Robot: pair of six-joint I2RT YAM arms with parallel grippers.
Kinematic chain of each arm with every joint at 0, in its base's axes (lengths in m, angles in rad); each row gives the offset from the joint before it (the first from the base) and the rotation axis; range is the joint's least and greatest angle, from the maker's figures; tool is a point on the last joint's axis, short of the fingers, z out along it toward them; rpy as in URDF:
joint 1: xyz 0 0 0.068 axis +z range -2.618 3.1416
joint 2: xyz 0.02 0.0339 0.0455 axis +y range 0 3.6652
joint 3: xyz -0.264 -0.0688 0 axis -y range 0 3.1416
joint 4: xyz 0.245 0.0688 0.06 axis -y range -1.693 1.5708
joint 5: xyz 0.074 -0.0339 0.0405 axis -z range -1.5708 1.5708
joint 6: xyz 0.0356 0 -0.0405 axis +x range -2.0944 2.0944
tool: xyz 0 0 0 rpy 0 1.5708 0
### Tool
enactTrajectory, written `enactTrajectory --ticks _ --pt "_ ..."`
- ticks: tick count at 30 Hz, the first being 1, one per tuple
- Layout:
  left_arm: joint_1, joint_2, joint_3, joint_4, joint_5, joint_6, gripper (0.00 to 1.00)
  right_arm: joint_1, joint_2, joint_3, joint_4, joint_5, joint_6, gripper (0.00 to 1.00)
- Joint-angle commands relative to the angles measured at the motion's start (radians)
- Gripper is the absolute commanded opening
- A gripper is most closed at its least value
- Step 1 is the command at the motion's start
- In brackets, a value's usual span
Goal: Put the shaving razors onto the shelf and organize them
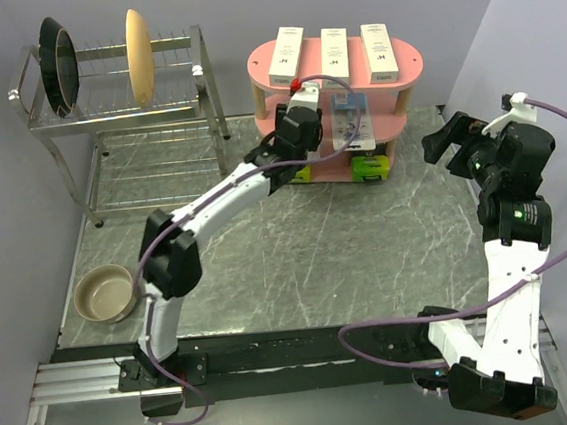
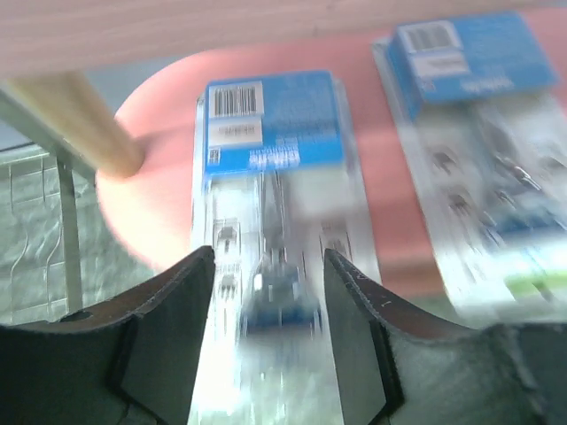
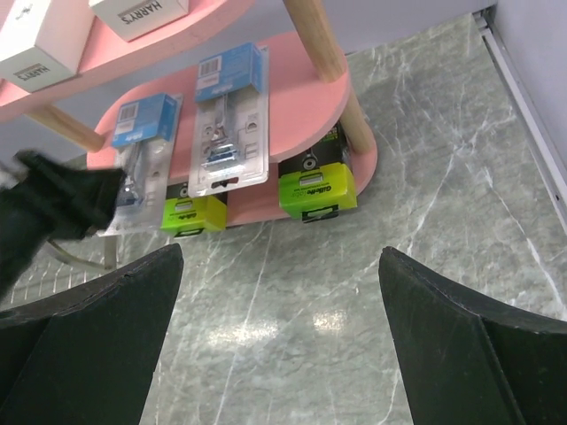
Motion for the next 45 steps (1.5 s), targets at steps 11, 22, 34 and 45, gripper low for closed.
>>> enactTrajectory --ticks 11,22,34,45 --pt "-0.084 -0.378 -0.389 -0.094 0.126 -0.107 0.01 -0.022 -0.068 -0.067 0.06 -0.021 0.029 0.98" --pt "-0.038 -0.209 -0.286 -0.103 0.137 -0.106 0.01 -0.042 -0.083 -0.073 0.052 -0.008 0.017 0.98" --pt "0.031 -0.073 -0.158 -0.097 0.126 -0.074 0.01 -0.053 -0.062 -0.079 0.075 -0.01 0.022 0.98" --pt "0.04 0.016 -0.024 -0.096 0.15 -0.069 0.01 -0.053 -0.034 -0.082 0.09 -0.01 0.022 0.98"
